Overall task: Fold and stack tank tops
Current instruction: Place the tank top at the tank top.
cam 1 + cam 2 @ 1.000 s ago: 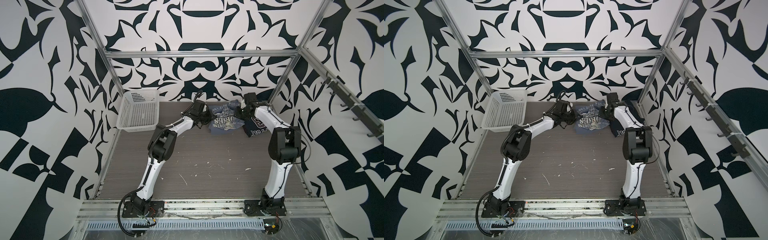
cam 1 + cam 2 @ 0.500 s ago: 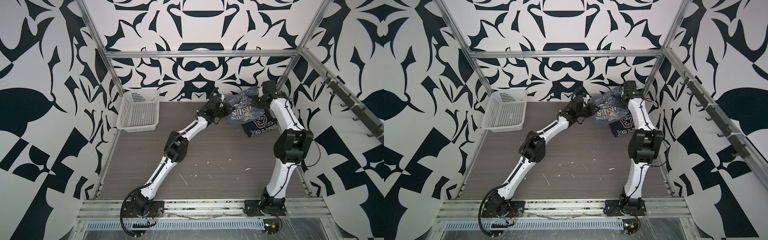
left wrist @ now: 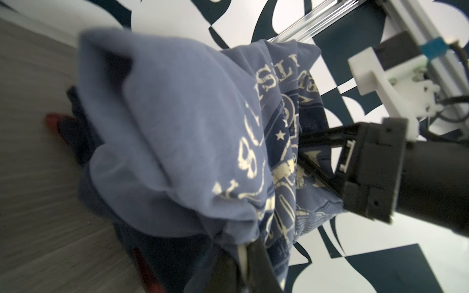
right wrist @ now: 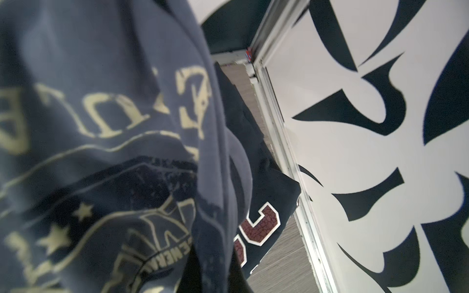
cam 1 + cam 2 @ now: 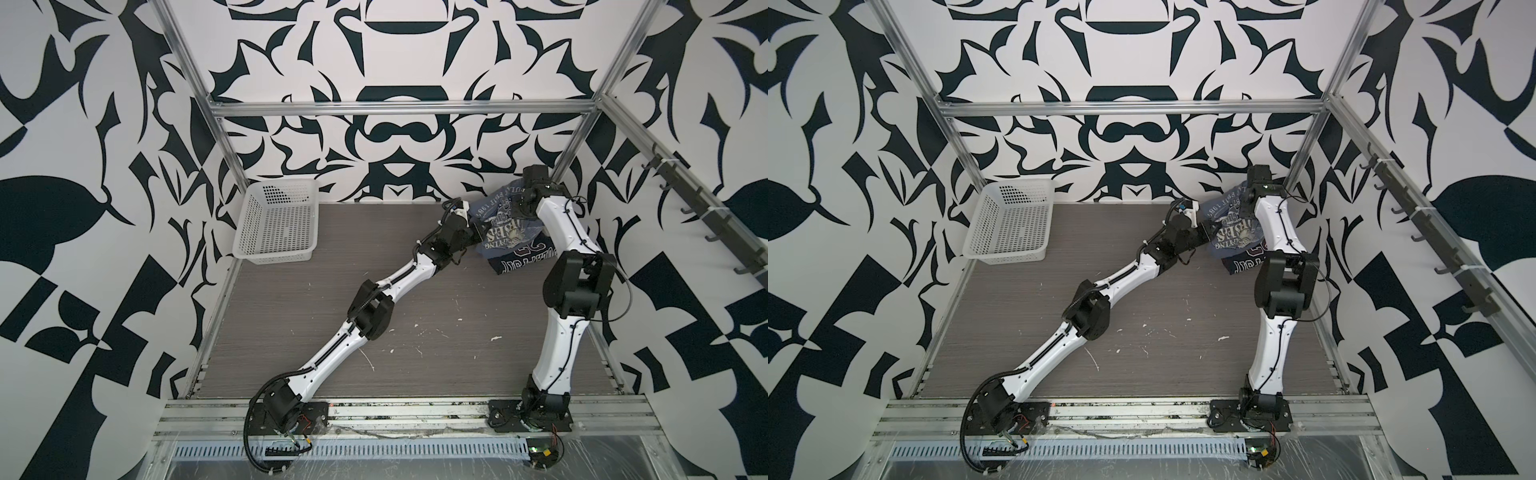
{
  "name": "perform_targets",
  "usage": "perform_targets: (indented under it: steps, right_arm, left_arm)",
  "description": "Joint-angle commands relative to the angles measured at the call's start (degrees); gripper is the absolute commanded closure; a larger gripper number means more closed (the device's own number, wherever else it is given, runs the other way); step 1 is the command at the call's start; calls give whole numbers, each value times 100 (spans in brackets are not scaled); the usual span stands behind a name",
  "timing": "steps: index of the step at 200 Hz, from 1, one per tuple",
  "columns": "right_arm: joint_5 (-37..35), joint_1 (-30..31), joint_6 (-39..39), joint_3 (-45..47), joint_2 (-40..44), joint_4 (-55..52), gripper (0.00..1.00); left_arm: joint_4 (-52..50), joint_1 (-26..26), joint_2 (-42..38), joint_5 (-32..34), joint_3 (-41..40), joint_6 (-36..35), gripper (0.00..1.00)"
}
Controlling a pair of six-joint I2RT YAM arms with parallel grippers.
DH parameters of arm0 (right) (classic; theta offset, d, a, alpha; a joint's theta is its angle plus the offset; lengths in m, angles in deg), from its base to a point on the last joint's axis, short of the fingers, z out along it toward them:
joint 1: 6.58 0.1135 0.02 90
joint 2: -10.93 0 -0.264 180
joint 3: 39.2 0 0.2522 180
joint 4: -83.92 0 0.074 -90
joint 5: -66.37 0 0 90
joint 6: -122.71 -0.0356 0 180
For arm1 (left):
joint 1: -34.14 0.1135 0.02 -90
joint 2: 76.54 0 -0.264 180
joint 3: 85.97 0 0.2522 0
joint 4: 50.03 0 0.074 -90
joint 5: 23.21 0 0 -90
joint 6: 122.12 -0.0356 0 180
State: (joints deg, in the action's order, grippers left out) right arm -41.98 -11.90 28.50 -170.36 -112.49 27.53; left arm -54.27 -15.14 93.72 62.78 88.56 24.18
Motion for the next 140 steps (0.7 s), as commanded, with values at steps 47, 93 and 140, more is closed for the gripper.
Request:
perform_targets:
  steps: [47, 93, 140]
  right_arm:
    - [-1309, -207, 95, -413, -585, 177, 100]
    - [-1506, -211, 168, -884, -1062, 76, 75]
    - [-1468, -188, -66, -793, -506, -358, 37]
  left_arm:
    - [433, -140, 169, 724, -46, -221, 39]
    - [121, 85, -1147, 818, -1715, -400, 31]
    - [-169, 86, -2935, 1025, -3832, -1002, 20]
